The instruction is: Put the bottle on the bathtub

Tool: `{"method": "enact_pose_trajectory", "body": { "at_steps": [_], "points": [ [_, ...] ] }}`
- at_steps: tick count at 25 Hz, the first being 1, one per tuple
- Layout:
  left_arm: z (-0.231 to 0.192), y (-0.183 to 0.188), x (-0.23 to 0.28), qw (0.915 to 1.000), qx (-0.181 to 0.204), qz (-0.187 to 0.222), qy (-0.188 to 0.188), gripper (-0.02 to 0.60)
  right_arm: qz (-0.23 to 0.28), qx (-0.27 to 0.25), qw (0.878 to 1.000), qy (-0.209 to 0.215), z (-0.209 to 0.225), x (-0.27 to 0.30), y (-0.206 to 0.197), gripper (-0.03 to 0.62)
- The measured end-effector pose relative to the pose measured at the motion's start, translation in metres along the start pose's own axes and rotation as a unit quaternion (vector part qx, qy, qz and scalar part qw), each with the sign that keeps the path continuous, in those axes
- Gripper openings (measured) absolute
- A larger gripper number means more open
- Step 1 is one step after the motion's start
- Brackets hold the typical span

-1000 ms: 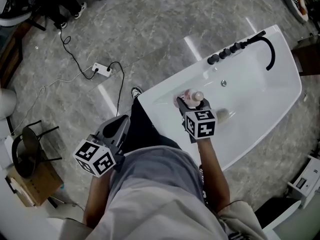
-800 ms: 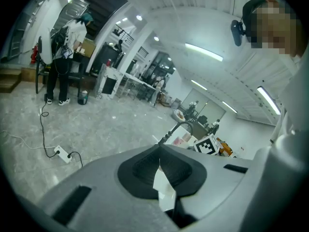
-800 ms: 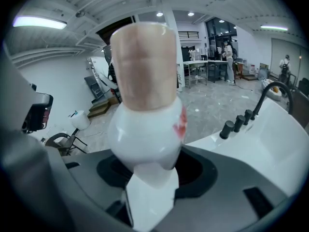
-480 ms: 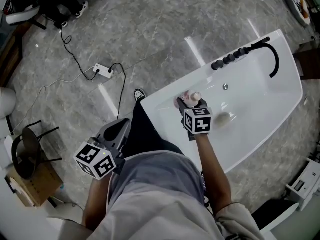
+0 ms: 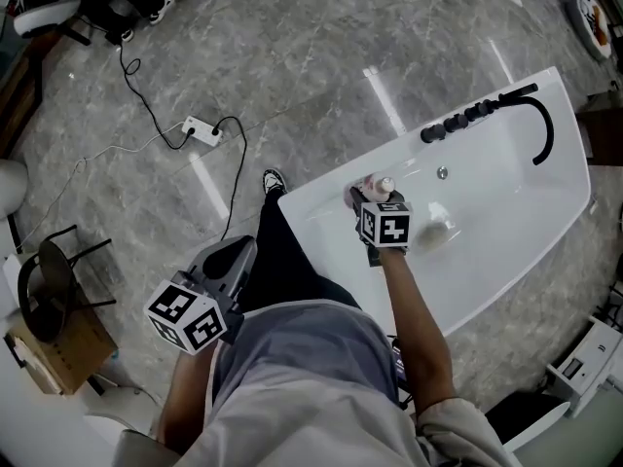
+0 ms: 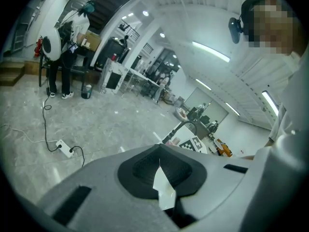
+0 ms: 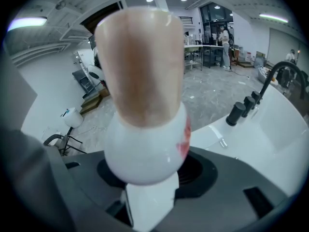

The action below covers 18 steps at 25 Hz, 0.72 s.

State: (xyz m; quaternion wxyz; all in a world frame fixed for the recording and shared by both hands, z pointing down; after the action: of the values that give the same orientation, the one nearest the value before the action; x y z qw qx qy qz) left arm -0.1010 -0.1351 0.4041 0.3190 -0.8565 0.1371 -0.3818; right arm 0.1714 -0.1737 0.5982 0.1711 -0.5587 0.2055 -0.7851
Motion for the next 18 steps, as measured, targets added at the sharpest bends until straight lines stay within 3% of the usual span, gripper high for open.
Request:
{"method": "enact_pose_trajectory", "body": {
  "at_steps": [18],
  "points": [
    [-0.021, 0.006, 0.014, 0.9998, -0.008, -0.017, 0.003, 0.005, -0.02, 0.029, 0.999, -0.034, 0.033, 0.045, 0.017, 0.222]
  ]
}}
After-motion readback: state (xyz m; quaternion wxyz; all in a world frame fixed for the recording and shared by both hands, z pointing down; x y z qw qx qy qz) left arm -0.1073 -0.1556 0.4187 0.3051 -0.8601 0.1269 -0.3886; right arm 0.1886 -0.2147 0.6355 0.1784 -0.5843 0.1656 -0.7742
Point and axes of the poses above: the fingertips, and each gripper's own axes: x forward along the fingers, z to its right, y out of its top, the point moved 4 cm from there along -x, backward along the fingers, and after that the axes turned 5 degrees about y, right-handed, at the moved point
